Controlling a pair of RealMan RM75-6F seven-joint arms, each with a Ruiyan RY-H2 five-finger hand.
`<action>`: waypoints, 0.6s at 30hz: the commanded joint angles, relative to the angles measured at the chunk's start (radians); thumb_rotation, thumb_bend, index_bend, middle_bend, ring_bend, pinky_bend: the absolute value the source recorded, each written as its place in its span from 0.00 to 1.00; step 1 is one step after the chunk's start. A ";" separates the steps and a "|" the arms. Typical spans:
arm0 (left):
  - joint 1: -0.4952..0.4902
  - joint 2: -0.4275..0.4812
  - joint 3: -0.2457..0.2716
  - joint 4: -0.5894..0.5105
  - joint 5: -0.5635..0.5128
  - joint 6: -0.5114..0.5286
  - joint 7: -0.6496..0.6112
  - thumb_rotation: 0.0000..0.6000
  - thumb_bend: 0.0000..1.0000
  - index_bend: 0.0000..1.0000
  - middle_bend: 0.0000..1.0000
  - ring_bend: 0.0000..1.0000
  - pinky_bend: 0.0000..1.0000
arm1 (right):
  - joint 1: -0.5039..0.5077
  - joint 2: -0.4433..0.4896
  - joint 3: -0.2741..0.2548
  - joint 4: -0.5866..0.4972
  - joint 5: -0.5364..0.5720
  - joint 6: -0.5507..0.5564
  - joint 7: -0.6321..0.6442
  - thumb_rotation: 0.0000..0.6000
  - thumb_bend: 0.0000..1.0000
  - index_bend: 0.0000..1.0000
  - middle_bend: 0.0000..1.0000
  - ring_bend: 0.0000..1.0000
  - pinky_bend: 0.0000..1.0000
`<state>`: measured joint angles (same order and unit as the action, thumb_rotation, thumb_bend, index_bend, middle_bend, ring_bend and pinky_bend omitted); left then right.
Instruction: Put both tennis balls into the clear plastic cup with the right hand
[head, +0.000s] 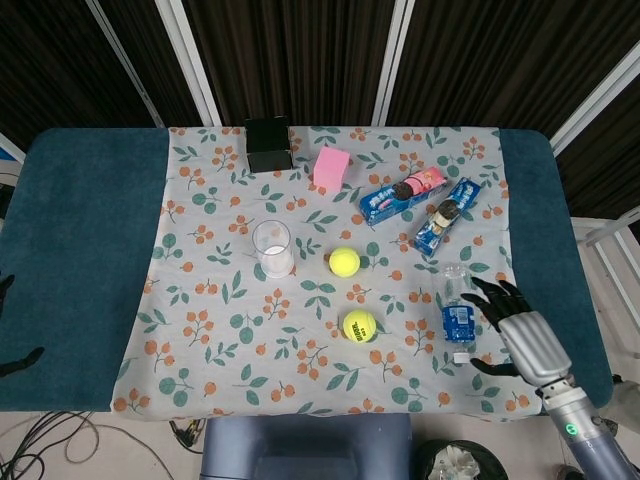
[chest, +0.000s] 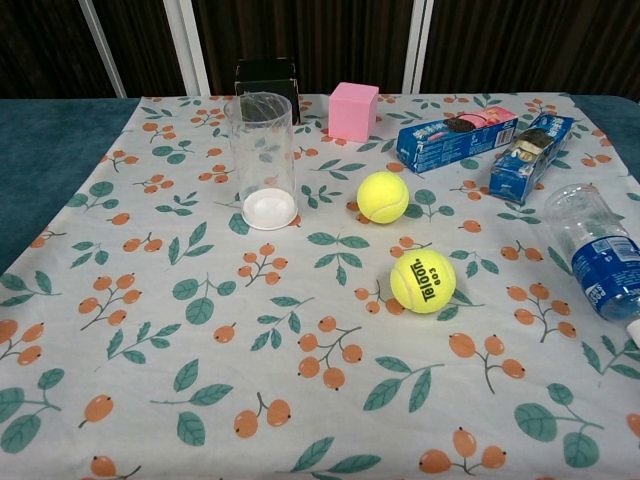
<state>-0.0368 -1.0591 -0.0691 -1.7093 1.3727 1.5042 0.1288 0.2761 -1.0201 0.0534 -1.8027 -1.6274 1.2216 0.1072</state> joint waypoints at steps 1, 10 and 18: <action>-0.002 -0.002 -0.002 0.001 -0.006 -0.005 0.005 1.00 0.03 0.05 0.00 0.00 0.03 | 0.104 -0.005 0.036 -0.061 0.035 -0.131 0.020 1.00 0.21 0.18 0.05 0.09 0.01; -0.003 -0.001 -0.004 0.002 -0.016 -0.013 0.001 1.00 0.03 0.05 0.00 0.00 0.03 | 0.189 -0.163 0.055 -0.054 0.124 -0.241 -0.092 1.00 0.21 0.17 0.05 0.09 0.01; -0.004 0.005 -0.008 0.000 -0.026 -0.019 -0.012 1.00 0.03 0.05 0.00 0.00 0.03 | 0.235 -0.319 0.067 0.010 0.195 -0.270 -0.211 1.00 0.21 0.17 0.05 0.09 0.01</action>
<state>-0.0408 -1.0547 -0.0768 -1.7087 1.3469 1.4853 0.1170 0.4970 -1.3113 0.1142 -1.8108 -1.4517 0.9594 -0.0812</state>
